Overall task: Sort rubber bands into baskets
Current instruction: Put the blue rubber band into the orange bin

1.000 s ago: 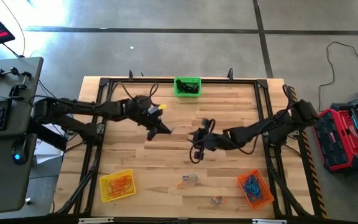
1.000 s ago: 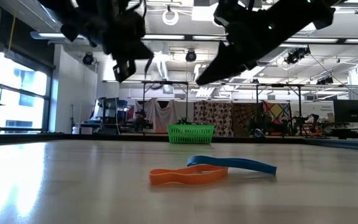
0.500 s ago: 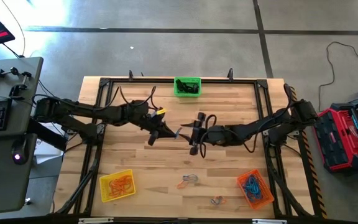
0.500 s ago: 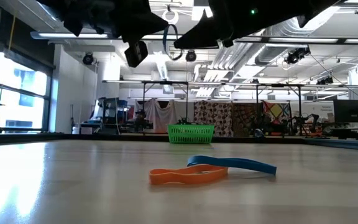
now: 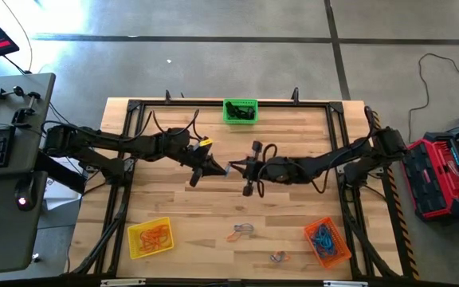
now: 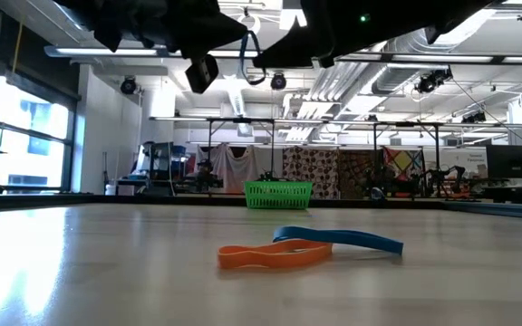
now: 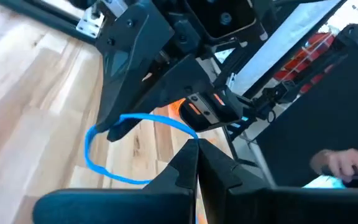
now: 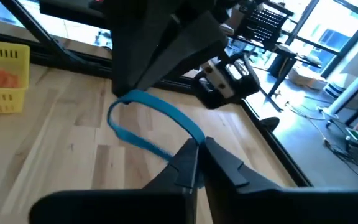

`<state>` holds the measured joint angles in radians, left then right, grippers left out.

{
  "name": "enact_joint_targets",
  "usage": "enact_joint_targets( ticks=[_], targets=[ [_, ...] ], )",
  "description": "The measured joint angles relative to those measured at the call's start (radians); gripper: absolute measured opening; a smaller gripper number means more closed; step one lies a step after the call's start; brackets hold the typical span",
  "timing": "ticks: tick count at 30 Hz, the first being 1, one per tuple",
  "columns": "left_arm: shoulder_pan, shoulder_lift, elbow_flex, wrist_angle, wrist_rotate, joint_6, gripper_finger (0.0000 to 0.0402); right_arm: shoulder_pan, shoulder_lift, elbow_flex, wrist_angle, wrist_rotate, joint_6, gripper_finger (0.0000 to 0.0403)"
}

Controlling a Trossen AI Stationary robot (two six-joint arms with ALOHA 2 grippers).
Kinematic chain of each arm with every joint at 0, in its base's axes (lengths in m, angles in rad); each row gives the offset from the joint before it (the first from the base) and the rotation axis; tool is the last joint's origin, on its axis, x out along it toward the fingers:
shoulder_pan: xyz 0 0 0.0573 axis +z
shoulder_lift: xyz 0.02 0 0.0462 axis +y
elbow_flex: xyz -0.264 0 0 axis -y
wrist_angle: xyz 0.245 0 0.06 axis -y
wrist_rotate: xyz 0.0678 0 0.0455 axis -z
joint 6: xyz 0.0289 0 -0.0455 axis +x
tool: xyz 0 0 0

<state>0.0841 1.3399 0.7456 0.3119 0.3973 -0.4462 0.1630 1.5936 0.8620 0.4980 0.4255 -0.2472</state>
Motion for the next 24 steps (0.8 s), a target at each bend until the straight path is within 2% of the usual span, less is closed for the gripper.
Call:
enact_joint_targets(
  ticks=[5, 9, 16, 24],
  targets=[
    [0.000, 0.000, 0.000, -0.003, -0.024, 0.084, 0.0018, 0.019, -0.025, 0.000, -0.062, 0.018, 0.034, 0.0009],
    [0.000, 0.000, 0.000, -0.010, -0.047, 0.153, 0.0052, 0.046, -0.097, 0.001, -0.220, 0.056, 0.110, 0.0004],
    [0.001, 0.000, -0.002, -0.112, -0.296, 0.320, 0.0109, 0.111, -0.262, 0.001, -0.586, 0.068, 0.332, 0.0002],
    [0.000, -0.001, -0.129, 0.122, -0.303, 0.369, 0.0134, 0.244, -0.372, 0.001, -0.967, 0.061, 0.718, 0.0001]
  ],
)
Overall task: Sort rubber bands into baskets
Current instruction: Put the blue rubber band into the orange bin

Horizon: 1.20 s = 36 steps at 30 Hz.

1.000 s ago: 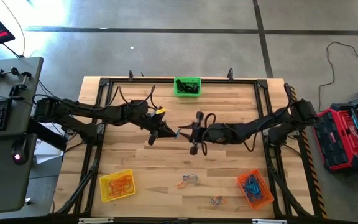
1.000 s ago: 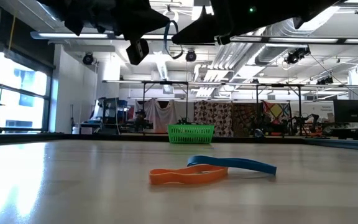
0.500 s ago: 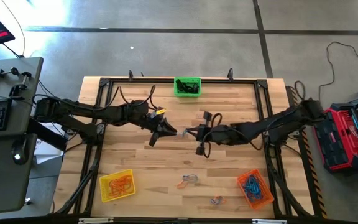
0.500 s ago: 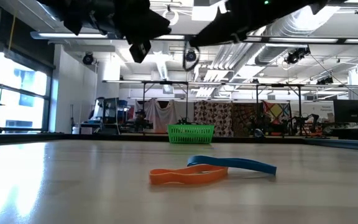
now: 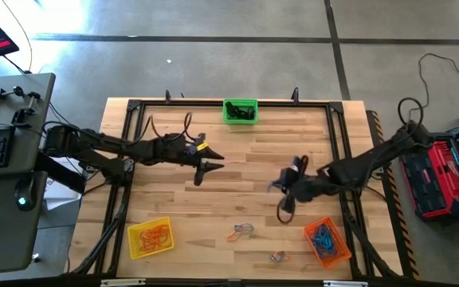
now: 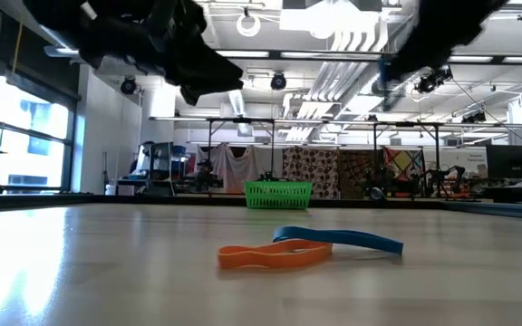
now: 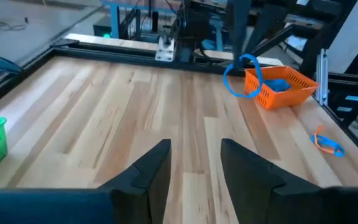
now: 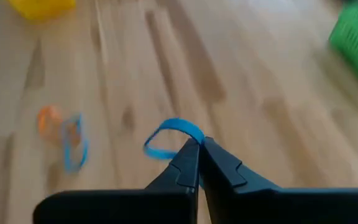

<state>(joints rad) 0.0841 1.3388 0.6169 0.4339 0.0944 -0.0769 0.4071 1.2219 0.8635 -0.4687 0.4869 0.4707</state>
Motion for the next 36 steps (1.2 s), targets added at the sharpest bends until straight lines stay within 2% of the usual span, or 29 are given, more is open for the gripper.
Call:
enact_joint_targets(
  ticks=[5, 15, 21, 29, 36],
  targets=[
    [0.001, 0.000, -0.075, 0.157, 0.005, -0.023, 0.0133, 0.101, 0.008, 0.070, -0.240, -0.033, 0.213, 0.0000],
    [0.000, 0.000, -0.082, 0.156, 0.007, -0.034, 0.0134, 0.277, 0.080, 0.214, -0.553, -0.191, 0.607, 0.0000],
    [0.000, 0.000, -0.082, 0.155, 0.007, -0.036, 0.0134, 0.370, 0.158, 0.217, -0.569, -0.330, 0.825, 0.0000],
    [0.000, 0.000, -0.082, 0.154, 0.007, -0.053, 0.0133, 0.481, 0.264, 0.217, -0.566, -0.604, 1.069, 0.0000],
    [0.000, 0.000, -0.082, 0.150, 0.007, -0.052, 0.0133, 0.555, 0.299, 0.198, -0.554, -0.648, 1.182, 0.0000]
  ],
)
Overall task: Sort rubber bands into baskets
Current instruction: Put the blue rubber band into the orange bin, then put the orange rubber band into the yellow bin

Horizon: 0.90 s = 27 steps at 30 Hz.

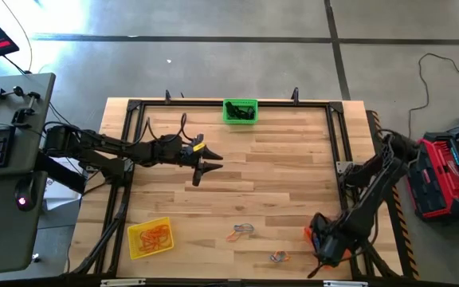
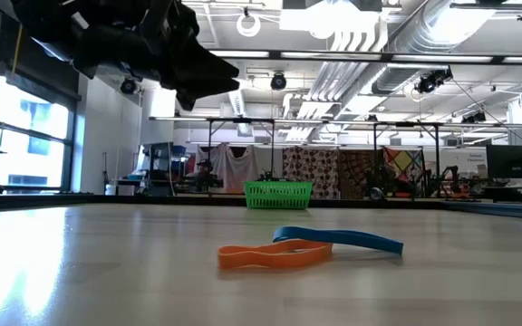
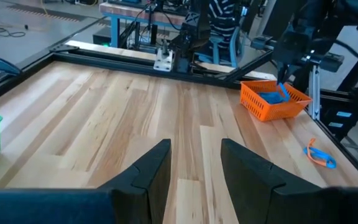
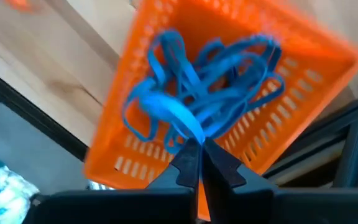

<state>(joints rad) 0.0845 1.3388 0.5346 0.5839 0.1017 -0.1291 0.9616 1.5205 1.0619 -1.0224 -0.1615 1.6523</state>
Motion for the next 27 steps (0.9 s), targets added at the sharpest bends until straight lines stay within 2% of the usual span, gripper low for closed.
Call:
enact_joint_targets(
  ticks=[4, 12, 17, 23, 27],
  targets=[
    [0.000, 0.000, 0.000, -0.017, 0.000, 0.000, 0.0133, 0.015, 0.021, -0.037, 0.041, -0.057, 0.015, 0.0000],
    [0.000, 0.000, 0.000, -0.023, 0.000, 0.009, 0.0133, 0.016, 0.033, -0.047, 0.062, -0.062, 0.005, 0.0017],
    [0.000, 0.000, 0.000, -0.026, 0.000, 0.021, 0.0133, 0.014, 0.033, -0.042, 0.048, -0.091, 0.006, 0.0073],
    [0.000, 0.000, 0.000, -0.026, -0.010, 0.047, 0.0133, 0.014, 0.033, 0.026, -0.064, -0.074, 0.004, 0.0150],
    [-0.008, 0.000, 0.000, -0.026, -0.006, 0.072, 0.0133, 0.014, 0.033, 0.104, -0.168, 0.010, -0.011, 0.0167]
  ],
)
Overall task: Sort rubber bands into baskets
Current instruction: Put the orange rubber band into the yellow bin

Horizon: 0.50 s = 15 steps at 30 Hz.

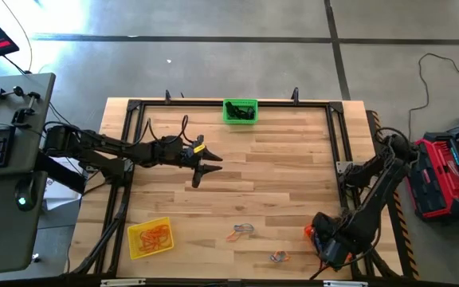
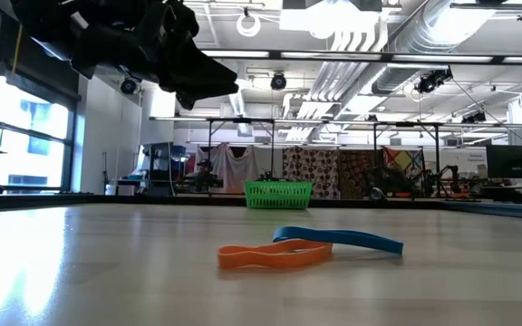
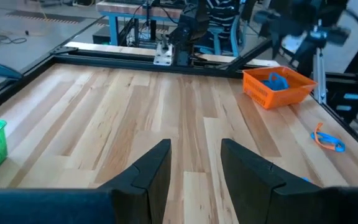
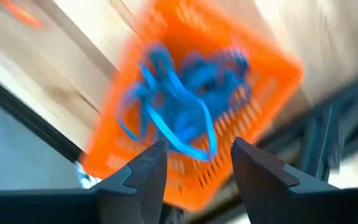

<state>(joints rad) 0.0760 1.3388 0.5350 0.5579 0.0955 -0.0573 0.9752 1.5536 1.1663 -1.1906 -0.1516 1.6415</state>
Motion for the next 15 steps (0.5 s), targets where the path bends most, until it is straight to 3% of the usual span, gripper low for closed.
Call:
enact_joint_targets(
  ticks=[4, 8, 12, 15],
  targets=[
    [-0.026, 0.000, 0.000, -0.004, 0.002, 0.027, 0.0133, -0.022, 0.000, 0.069, -0.004, 0.190, -0.068, 0.0168],
    [-0.051, 0.000, 0.000, -0.016, 0.002, 0.043, 0.0133, -0.071, 0.000, 0.092, 0.119, 0.313, -0.198, 0.0169],
    [-0.068, 0.000, 0.000, -0.025, -0.002, 0.047, 0.0133, -0.125, 0.020, 0.069, 0.254, 0.330, -0.307, 0.0169],
    [-0.072, 0.000, 0.000, -0.040, -0.005, 0.055, 0.0133, -0.156, 0.067, 0.061, 0.307, 0.280, -0.370, 0.0169]
  ],
)
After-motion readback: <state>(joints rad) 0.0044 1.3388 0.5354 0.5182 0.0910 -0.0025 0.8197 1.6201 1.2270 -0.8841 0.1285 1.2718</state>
